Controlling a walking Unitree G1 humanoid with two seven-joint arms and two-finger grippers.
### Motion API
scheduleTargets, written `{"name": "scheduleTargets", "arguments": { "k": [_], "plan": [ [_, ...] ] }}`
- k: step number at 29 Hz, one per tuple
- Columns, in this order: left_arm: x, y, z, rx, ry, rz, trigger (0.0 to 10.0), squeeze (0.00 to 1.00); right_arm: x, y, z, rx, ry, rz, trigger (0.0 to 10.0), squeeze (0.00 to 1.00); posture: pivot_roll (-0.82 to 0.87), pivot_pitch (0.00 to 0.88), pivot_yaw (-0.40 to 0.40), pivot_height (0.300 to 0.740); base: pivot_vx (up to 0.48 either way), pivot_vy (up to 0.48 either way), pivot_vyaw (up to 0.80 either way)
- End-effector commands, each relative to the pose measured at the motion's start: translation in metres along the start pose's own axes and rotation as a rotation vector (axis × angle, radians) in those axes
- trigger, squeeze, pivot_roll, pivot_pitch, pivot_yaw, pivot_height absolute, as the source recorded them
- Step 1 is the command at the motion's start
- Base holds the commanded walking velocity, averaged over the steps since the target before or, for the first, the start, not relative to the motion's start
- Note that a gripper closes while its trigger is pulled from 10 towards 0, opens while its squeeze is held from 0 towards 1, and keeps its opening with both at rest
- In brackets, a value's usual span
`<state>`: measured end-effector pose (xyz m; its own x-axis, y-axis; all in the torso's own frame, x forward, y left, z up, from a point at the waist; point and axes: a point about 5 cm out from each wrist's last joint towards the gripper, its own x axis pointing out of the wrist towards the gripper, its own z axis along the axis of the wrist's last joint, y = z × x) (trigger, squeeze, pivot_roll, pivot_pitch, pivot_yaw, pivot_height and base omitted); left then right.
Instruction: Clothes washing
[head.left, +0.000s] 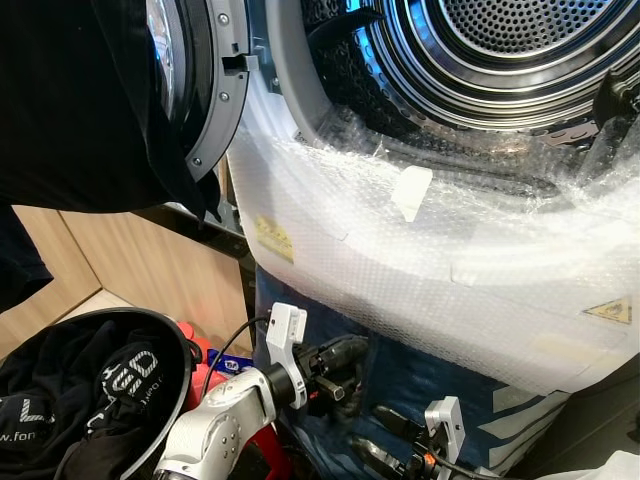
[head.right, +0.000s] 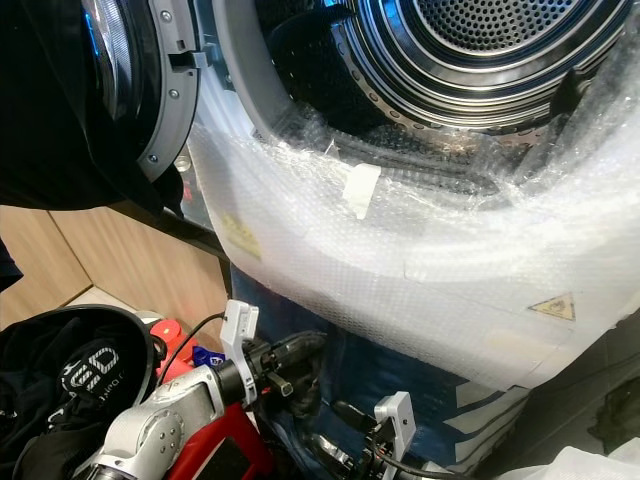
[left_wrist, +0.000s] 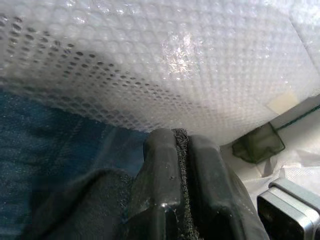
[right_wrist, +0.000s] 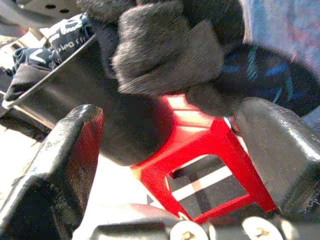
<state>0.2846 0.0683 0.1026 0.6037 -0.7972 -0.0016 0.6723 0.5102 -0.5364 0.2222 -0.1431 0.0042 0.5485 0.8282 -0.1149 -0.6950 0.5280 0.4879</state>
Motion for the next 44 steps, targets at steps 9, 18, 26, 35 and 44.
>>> {"name": "scheduleTargets", "arguments": {
  "k": [9, 18, 26, 35, 44],
  "plan": [
    [0.009, -0.007, 0.005, 0.008, -0.021, -0.05, 0.0, 0.0, 0.022, -0.008, 0.005, -0.062, -0.026, -0.195, 10.0, 0.0, -0.01, 0.0, 0.008, 0.74, 0.0, 0.0, 0.0],
    [0.008, -0.008, 0.009, 0.0, -0.026, -0.059, 0.0, 0.0, 0.03, -0.01, 0.003, -0.03, -0.073, -0.28, 10.0, 0.0, -0.01, 0.0, 0.013, 0.74, 0.0, 0.0, 0.0],
    [0.004, -0.001, 0.012, 0.011, -0.033, 0.023, 0.0, 0.0, 0.028, -0.017, 0.01, -0.017, -0.15, -0.407, 10.0, 0.0, 0.0, 0.021, 0.017, 0.74, 0.0, 0.0, 0.0],
    [0.008, 0.0, 0.026, -0.067, -0.117, 0.091, 0.0, 0.0, 0.02, -0.012, 0.005, 0.003, -0.169, -0.37, 10.0, 0.0, 0.0, 0.063, 0.018, 0.74, 0.0, 0.0, 0.0],
    [0.013, -0.002, 0.02, -0.125, -0.094, 0.11, 0.0, 0.0, -0.012, -0.008, -0.01, -0.028, -0.074, -0.289, 10.0, 0.0, -0.02, 0.107, 0.025, 0.74, 0.0, 0.0, 0.0]
  ]
}}
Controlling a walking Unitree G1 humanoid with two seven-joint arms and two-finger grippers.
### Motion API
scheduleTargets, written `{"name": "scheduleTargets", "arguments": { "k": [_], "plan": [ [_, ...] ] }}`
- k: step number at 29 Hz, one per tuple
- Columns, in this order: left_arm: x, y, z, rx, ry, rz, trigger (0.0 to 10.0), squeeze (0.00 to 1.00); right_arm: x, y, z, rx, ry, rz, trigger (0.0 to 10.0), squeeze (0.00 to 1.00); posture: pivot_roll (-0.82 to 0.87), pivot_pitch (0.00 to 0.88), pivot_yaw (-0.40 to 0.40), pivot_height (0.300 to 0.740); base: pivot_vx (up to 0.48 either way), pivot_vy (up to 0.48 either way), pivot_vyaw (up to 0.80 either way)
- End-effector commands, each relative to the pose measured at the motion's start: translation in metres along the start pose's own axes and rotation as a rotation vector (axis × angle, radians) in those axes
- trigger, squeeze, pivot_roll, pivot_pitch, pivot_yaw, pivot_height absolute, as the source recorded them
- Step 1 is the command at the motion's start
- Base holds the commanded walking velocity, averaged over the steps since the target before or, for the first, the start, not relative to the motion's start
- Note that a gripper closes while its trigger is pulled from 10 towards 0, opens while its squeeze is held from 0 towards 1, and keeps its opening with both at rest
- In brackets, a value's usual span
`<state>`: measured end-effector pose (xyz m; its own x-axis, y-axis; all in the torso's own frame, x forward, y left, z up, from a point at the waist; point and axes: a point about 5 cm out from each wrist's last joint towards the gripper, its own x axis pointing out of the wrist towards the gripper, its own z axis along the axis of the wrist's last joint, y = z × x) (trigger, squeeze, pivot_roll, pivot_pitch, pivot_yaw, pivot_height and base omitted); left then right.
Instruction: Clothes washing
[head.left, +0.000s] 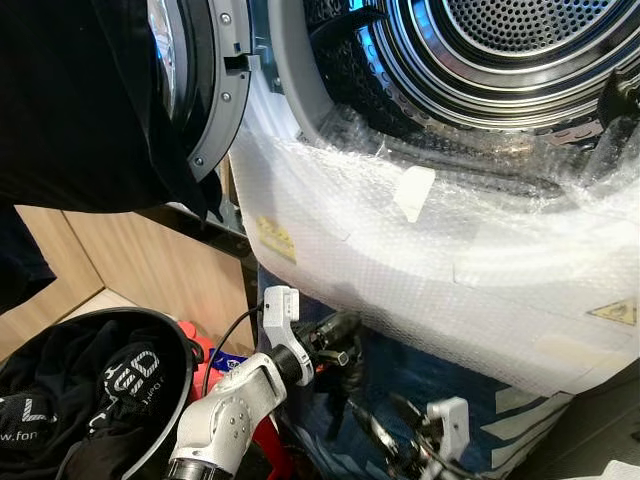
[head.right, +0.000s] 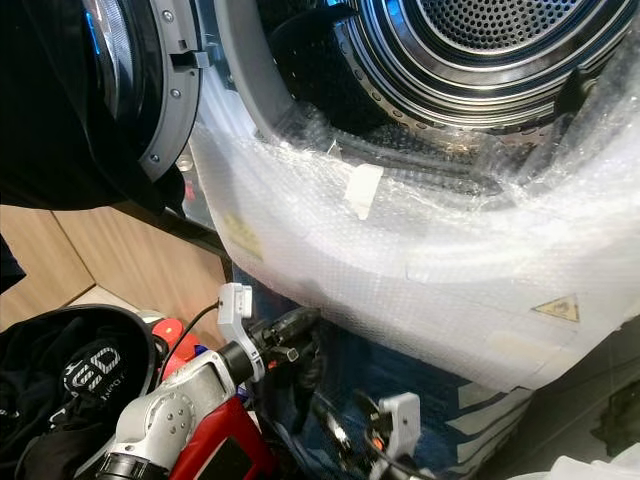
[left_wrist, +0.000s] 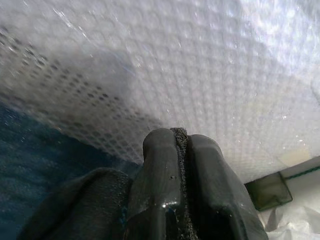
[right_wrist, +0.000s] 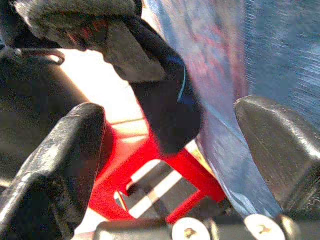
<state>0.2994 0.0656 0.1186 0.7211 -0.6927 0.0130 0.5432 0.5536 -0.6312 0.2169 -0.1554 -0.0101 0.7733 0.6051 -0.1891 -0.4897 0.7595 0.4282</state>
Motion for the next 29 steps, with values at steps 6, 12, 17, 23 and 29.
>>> {"name": "scheduleTargets", "arguments": {
  "k": [6, 12, 17, 23, 29],
  "plan": [
    [0.005, -0.005, 0.0, -0.008, 0.036, -0.019, 0.0, 0.0, -0.002, 0.01, 0.015, -0.046, -0.022, 0.109, 10.0, 0.0, -0.02, 0.129, 0.028, 0.74, 0.0, 0.0, 0.0],
    [0.011, -0.008, 0.0, -0.014, 0.051, -0.022, 0.0, 0.0, 0.013, 0.008, 0.034, -0.132, -0.111, -0.039, 10.0, 0.0, -0.02, 0.142, 0.031, 0.74, 0.0, 0.0, 0.0],
    [0.013, -0.011, -0.001, -0.021, 0.057, -0.029, 0.0, 0.0, 0.013, 0.018, 0.039, -0.159, -0.115, 0.0, 10.0, 0.0, -0.02, 0.144, 0.031, 0.74, 0.0, 0.0, 0.0],
    [0.018, -0.014, -0.004, -0.032, 0.066, -0.027, 0.0, 0.0, 0.005, 0.031, 0.034, -0.186, -0.069, 0.103, 10.0, 1.0, -0.03, 0.13, 0.033, 0.74, 0.0, 0.0, 0.0],
    [0.02, -0.015, -0.008, -0.043, 0.073, -0.026, 0.0, 0.0, 0.004, 0.035, 0.027, -0.279, 0.015, 0.128, 10.0, 0.0, -0.04, 0.105, 0.035, 0.74, 0.0, 0.0, 0.0]
  ]
}}
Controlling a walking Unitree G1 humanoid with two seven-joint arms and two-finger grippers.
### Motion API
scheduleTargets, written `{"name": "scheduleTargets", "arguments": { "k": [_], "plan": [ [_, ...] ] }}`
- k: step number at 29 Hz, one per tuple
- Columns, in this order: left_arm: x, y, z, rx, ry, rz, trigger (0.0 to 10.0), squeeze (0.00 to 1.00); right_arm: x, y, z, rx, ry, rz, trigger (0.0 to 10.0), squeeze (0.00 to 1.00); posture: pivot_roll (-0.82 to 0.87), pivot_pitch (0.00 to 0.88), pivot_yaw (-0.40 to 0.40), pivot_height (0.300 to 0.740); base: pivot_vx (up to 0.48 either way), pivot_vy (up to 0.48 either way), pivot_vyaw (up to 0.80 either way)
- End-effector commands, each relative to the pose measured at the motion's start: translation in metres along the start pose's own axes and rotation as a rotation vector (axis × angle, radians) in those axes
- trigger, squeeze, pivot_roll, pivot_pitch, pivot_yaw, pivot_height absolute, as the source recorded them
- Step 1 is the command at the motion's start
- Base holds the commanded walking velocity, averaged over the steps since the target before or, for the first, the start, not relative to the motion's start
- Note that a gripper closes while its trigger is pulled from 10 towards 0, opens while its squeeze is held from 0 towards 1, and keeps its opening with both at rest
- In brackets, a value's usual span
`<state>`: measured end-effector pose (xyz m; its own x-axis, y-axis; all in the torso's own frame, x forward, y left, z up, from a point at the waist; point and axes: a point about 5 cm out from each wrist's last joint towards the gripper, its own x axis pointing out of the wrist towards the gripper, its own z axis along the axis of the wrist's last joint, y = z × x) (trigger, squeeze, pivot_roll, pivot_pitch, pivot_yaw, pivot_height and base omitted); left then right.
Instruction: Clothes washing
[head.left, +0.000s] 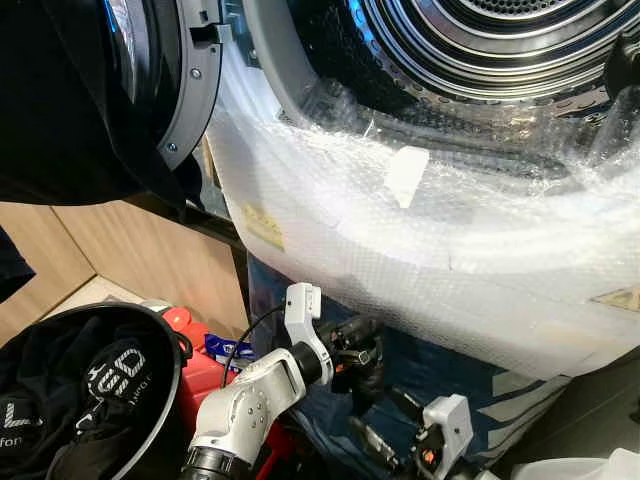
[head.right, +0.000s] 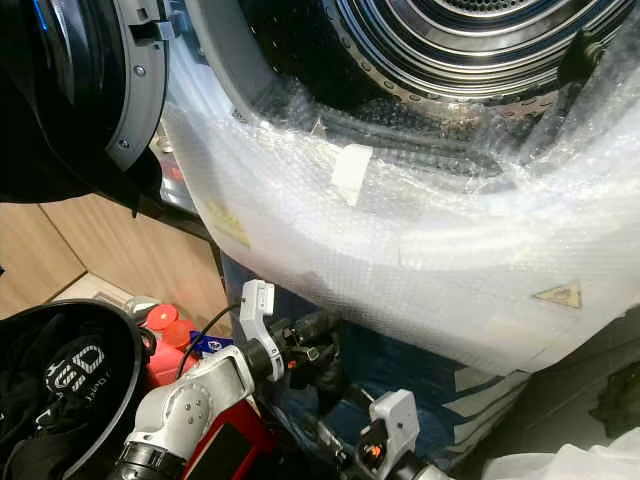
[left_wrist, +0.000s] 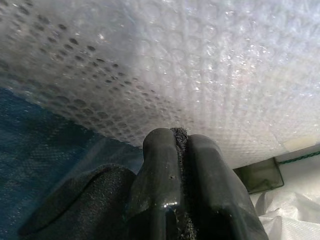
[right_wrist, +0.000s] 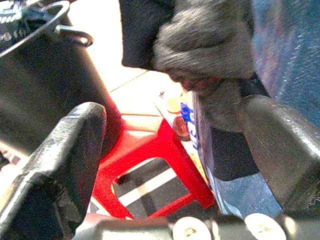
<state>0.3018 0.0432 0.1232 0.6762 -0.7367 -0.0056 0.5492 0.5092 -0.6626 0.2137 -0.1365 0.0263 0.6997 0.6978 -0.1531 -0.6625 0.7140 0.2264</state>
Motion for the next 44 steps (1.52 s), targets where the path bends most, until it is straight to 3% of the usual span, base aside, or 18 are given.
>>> {"name": "scheduleTargets", "arguments": {
  "k": [1, 16, 25, 30, 31, 44],
  "plan": [
    [0.003, -0.001, -0.002, -0.003, 0.018, 0.01, 0.0, 0.0, 0.002, 0.003, 0.001, -0.038, 0.011, 0.006, 10.0, 0.0, -0.04, 0.105, 0.035, 0.74, 0.0, 0.0, 0.0],
    [0.007, -0.005, -0.012, -0.017, 0.065, 0.03, 0.0, 0.0, 0.029, -0.005, 0.014, -0.108, -0.015, -0.248, 10.0, 0.0, -0.02, 0.106, 0.027, 0.74, 0.0, 0.0, 0.0],
    [0.008, -0.009, -0.014, -0.021, 0.079, 0.015, 0.0, 0.0, 0.031, -0.02, 0.02, -0.048, -0.089, -0.468, 10.0, 0.0, -0.03, 0.109, 0.03, 0.74, 0.0, 0.0, 0.0],
    [0.008, -0.011, -0.015, -0.023, 0.084, 0.007, 0.0, 0.0, 0.031, -0.025, 0.02, -0.023, -0.093, -0.496, 10.0, 0.0, -0.02, 0.107, 0.028, 0.74, 0.0, 0.0, 0.0],
    [0.008, -0.011, -0.015, -0.023, 0.083, 0.006, 0.0, 0.0, 0.031, -0.025, 0.018, -0.024, -0.088, -0.498, 0.0, 0.0, -0.02, 0.107, 0.027, 0.74, 0.0, 0.0, 0.0],
    [0.005, -0.01, -0.014, -0.013, 0.082, 0.009, 0.0, 0.0, 0.032, -0.024, 0.015, -0.01, -0.1, -0.475, 0.0, 0.0, -0.02, 0.095, 0.02, 0.74, 0.0, 0.0, 0.0]
  ]
}}
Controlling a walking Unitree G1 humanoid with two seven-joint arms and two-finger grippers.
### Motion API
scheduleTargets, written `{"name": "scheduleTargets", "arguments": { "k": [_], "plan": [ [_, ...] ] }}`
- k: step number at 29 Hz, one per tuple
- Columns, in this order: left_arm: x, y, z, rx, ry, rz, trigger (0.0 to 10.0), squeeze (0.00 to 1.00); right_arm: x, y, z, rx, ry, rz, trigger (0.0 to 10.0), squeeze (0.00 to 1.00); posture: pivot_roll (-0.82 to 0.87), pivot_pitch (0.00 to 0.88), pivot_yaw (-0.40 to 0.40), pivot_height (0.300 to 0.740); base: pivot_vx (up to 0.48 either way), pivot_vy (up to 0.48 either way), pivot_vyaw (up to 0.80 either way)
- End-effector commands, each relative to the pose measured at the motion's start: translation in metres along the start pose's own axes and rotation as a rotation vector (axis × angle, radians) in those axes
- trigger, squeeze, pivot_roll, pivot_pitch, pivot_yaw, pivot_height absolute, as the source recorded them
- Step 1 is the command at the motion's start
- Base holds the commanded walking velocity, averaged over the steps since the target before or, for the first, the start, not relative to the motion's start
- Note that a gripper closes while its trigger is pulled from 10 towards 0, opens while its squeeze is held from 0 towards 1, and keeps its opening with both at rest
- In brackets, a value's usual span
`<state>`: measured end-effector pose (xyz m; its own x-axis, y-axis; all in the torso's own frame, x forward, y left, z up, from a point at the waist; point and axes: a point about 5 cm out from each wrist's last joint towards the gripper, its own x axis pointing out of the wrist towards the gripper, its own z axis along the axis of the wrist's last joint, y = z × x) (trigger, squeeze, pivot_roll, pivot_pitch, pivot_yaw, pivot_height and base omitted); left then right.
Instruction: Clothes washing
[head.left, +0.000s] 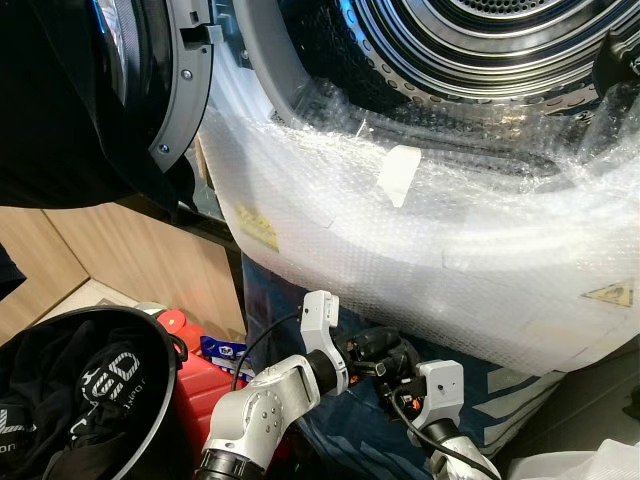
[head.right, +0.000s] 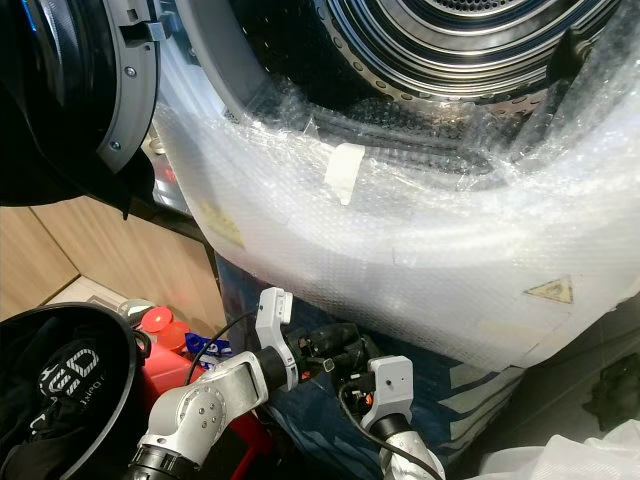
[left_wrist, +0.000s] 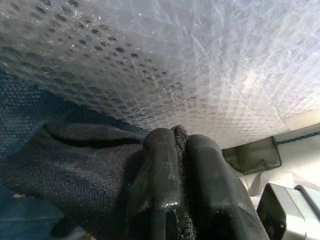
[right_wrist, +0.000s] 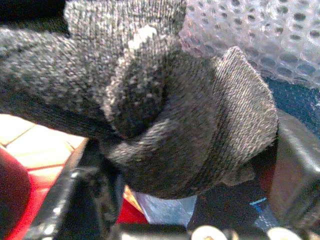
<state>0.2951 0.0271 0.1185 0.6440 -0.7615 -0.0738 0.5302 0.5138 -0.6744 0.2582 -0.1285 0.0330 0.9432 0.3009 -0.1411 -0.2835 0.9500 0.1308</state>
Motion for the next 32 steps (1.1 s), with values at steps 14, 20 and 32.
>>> {"name": "scheduleTargets", "arguments": {
  "k": [14, 20, 32],
  "plan": [
    [-0.004, -0.002, -0.002, 0.008, 0.009, -0.013, 0.0, 0.0, -0.003, -0.003, -0.005, 0.039, 0.003, 0.008, 0.0, 0.0, -0.02, 0.081, 0.019, 0.74, 0.0, 0.0, 0.0],
    [-0.005, -0.003, -0.003, 0.016, 0.013, -0.015, 0.0, 0.0, -0.005, -0.001, -0.007, 0.051, 0.002, 0.03, 0.0, 0.0, -0.02, 0.075, 0.021, 0.74, 0.0, 0.0, 0.0],
    [-0.01, -0.006, -0.007, 0.108, 0.065, -0.052, 1.6, 0.0, -0.014, 0.007, -0.012, 0.1, 0.005, 0.11, 0.0, 0.0, -0.02, 0.059, 0.028, 0.74, 0.0, 0.0, 0.0]
  ]
}}
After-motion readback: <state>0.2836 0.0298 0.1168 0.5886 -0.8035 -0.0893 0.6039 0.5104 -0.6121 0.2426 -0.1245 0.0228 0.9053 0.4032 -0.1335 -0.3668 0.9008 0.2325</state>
